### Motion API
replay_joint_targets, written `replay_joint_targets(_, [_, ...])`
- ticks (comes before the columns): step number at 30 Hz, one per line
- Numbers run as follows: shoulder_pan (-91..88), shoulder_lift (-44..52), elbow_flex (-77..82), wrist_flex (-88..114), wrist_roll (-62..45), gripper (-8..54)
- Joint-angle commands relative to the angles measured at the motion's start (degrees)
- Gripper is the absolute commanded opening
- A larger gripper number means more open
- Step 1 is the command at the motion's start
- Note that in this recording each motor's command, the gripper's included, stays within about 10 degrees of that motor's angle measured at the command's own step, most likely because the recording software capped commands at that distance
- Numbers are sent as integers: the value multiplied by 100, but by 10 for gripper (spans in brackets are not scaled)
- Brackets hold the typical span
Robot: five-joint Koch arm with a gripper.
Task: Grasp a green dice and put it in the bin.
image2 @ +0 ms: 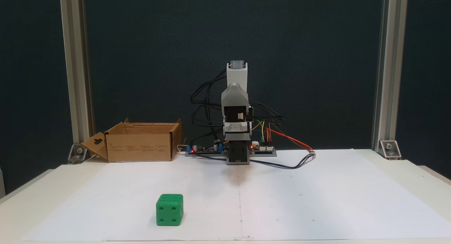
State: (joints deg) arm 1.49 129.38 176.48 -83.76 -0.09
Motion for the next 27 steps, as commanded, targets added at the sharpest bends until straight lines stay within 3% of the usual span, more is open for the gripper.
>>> replay_joint_targets(1, [-132,615,272,281,185,449])
replay_joint_targets(27, [-132,606,281,316,149,449])
